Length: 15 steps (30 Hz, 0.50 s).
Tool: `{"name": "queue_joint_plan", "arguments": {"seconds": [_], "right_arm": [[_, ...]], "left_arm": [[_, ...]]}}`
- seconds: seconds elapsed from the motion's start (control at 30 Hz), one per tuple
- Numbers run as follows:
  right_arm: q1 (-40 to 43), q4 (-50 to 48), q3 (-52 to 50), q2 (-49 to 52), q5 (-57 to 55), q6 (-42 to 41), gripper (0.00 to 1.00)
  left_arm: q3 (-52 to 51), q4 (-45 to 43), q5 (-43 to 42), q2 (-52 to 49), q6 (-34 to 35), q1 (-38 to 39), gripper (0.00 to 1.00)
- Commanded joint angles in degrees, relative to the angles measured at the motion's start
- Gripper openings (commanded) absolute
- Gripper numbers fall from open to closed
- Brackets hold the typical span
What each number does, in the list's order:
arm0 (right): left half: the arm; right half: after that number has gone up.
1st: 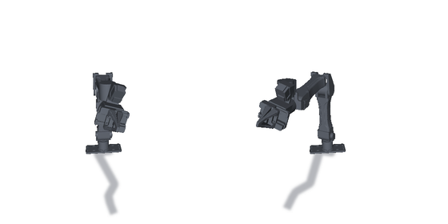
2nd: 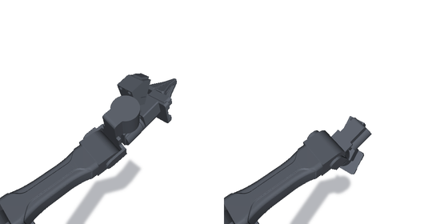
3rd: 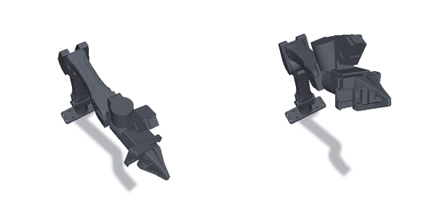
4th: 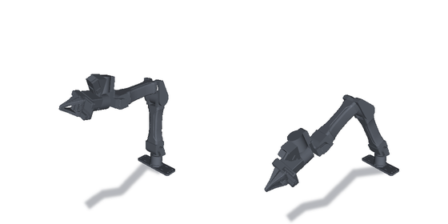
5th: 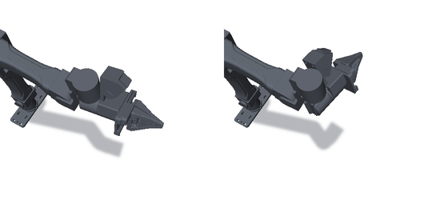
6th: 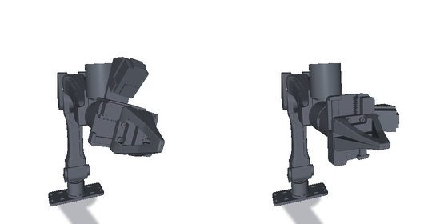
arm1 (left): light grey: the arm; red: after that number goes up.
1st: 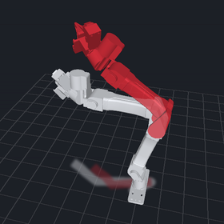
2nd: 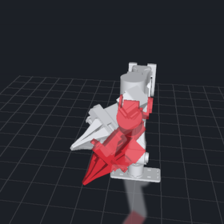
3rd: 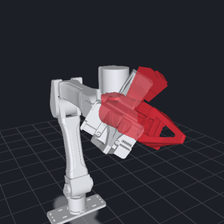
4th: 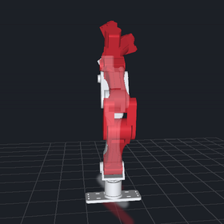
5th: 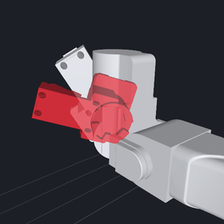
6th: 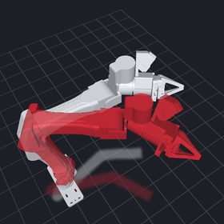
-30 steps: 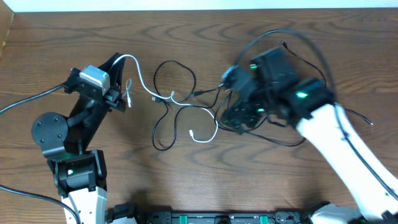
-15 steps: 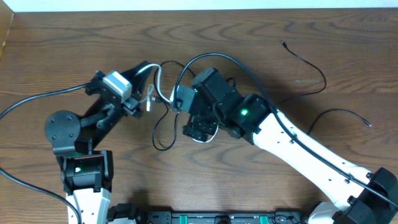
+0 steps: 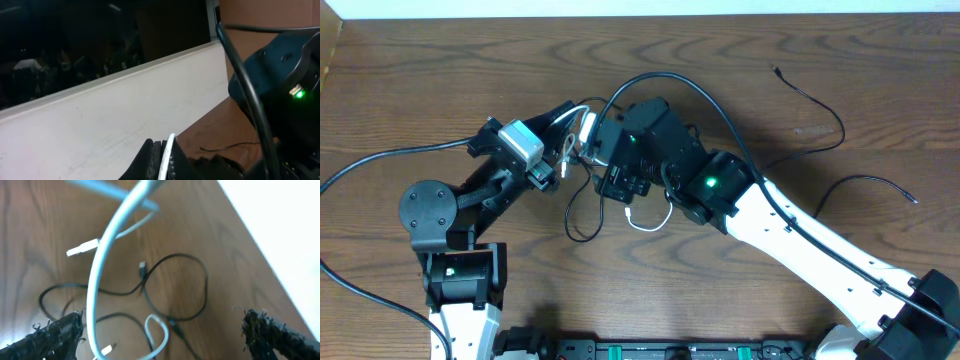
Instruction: Untangle cables
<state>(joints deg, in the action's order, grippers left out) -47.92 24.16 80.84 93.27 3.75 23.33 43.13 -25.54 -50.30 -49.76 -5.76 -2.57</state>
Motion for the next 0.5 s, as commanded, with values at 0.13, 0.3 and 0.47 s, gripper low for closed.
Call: {"name": "queue_joint_plan", "arguments": {"seconds": [0.13,0.3,0.47], "right_arm": [[-0.1,-2.6,0.5,3.0,-2.1,-4.1,0.35],[-0.1,-2.9,0.5,5.0,-6.7,-8.7,0.01],[-0.1,-2.7,0.5,4.5,-15.1,-13.0,0.01]], "left_arm": [[0.3,-0.3,-0.7,0.2,0.7,0.1,0.07],[0.3,-0.3,-0.7,0.2,0.7,0.1,0.07],[0.3,-0.3,-0.4,0.1,0.7,0.1,0.25]]}}
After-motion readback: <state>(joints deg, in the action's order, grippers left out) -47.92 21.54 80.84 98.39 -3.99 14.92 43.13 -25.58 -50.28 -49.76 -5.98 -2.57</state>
